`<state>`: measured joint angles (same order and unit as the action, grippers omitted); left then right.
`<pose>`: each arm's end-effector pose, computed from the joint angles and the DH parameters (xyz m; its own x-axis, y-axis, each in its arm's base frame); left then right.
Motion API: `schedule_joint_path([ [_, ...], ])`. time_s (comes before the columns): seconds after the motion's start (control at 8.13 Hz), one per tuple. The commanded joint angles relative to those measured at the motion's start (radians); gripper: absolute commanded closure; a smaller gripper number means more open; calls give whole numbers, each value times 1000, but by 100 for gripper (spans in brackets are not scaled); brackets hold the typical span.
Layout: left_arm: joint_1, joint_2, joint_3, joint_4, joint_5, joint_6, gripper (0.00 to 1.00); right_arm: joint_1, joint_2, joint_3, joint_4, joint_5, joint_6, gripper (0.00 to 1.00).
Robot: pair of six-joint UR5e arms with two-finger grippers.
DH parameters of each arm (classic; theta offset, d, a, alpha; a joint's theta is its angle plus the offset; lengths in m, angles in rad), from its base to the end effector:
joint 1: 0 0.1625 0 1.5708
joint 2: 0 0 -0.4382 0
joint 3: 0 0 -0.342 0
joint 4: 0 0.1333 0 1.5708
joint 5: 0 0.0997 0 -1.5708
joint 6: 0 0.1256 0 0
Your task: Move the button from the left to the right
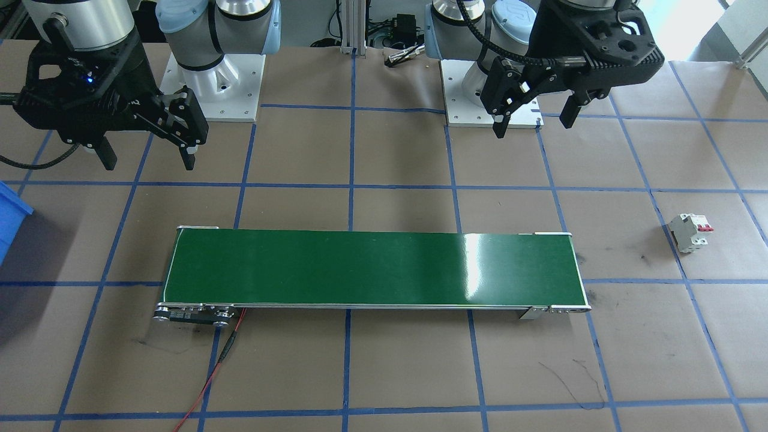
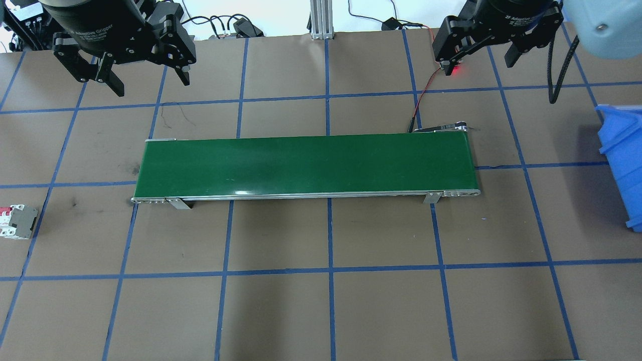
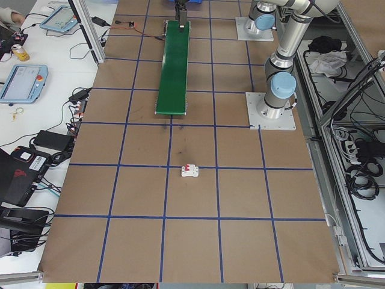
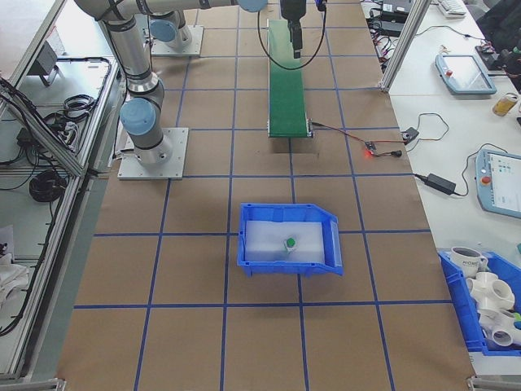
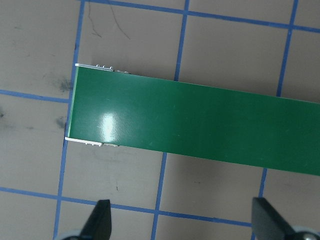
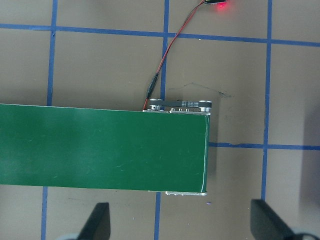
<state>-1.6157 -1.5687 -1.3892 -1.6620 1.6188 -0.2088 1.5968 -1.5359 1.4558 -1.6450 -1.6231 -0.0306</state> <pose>-0.1472 -0.4400 0.5475 -0.9856 -0.1667 -0.0276 -0.1632 0.9815 -0.1003 0.1390 -0.4705 0.5192 -0.9973 -0.0481 0.0563 -0.0562 0.9868 -0.1520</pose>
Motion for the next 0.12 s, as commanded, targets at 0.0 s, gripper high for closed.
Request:
schedule_joint_path([
  [0.0, -1, 1, 1, -7, -22, 108, 0, 0, -1, 1, 4, 3, 0, 0],
])
